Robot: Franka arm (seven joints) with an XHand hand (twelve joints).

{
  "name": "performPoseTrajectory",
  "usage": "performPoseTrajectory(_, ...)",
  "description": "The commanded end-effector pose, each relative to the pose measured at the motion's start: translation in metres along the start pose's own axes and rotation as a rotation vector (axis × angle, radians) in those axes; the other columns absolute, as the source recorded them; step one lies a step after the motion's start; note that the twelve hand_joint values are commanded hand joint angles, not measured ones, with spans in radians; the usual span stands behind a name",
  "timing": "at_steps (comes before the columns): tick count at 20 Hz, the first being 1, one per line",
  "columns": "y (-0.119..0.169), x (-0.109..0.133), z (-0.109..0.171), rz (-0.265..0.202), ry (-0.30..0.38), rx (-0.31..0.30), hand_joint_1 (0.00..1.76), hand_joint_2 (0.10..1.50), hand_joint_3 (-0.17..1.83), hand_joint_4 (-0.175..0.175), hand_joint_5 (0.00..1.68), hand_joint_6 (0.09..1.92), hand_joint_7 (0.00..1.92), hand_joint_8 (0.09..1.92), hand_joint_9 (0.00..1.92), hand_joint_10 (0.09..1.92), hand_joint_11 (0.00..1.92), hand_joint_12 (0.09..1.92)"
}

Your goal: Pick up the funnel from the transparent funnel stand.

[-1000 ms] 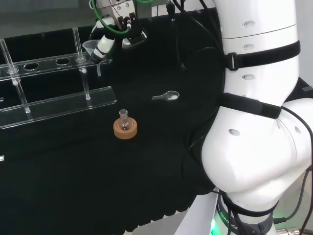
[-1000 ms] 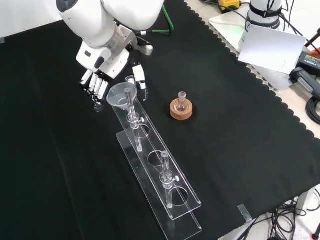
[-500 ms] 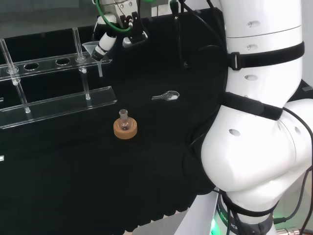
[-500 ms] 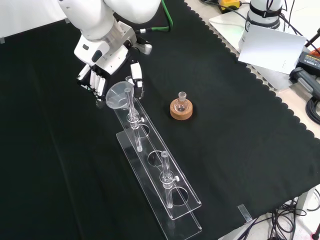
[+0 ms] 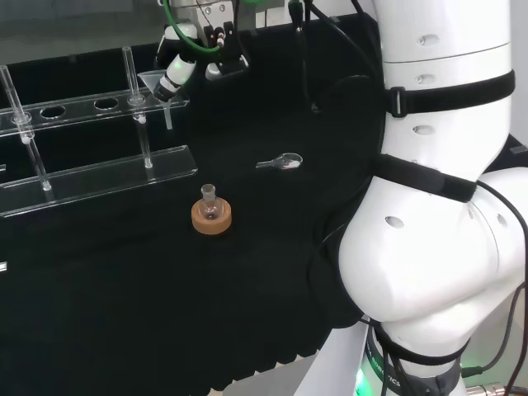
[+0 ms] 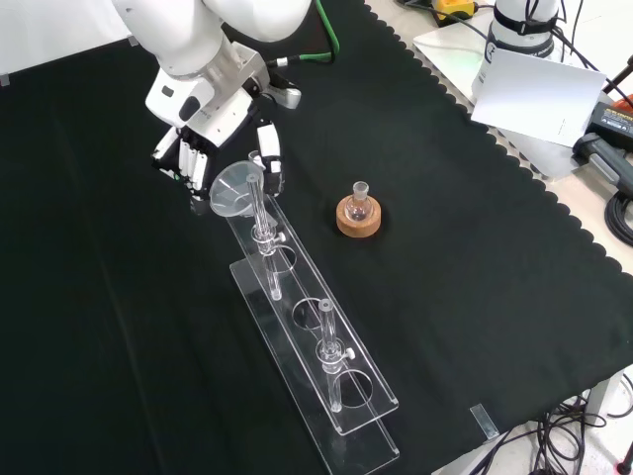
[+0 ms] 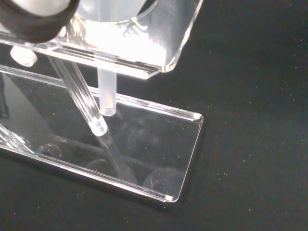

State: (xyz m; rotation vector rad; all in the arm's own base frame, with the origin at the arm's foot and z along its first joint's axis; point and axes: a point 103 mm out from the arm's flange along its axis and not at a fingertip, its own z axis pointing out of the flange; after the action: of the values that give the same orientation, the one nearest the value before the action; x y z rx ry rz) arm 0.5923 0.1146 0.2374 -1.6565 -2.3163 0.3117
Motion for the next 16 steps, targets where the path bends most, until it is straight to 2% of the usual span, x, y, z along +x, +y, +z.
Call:
performPoseTrajectory(1, 0.000, 0.000, -0.003, -0.032, -0.009, 0.065, 0.68, 0.69, 0.08, -0.025, 0.59, 0.09, 0.74, 0.54, 0.68, 0.52, 0.01, 1.59)
performPoseTrajectory(7, -0.012, -0.003, -0.010, -0.047, -0.047, 0.095, 0.54, 0.63, 0.10, -0.026, 0.28, 0.09, 0.35, 0.55, 0.31, 0.69, 0.00, 1.51)
performPoseTrajectory(11, -0.021, -0.004, -0.011, -0.055, -0.045, 0.139, 0.47, 0.62, 0.08, -0.036, 0.06, 0.09, 0.06, 0.56, 0.05, 0.79, 0.00, 1.44)
performPoseTrajectory(16, -0.020, -0.002, -0.017, -0.074, -0.041, 0.148, 0.45, 0.61, 0.07, -0.045, 0.01, 0.09, 0.02, 0.58, 0.00, 0.80, 0.00, 1.42)
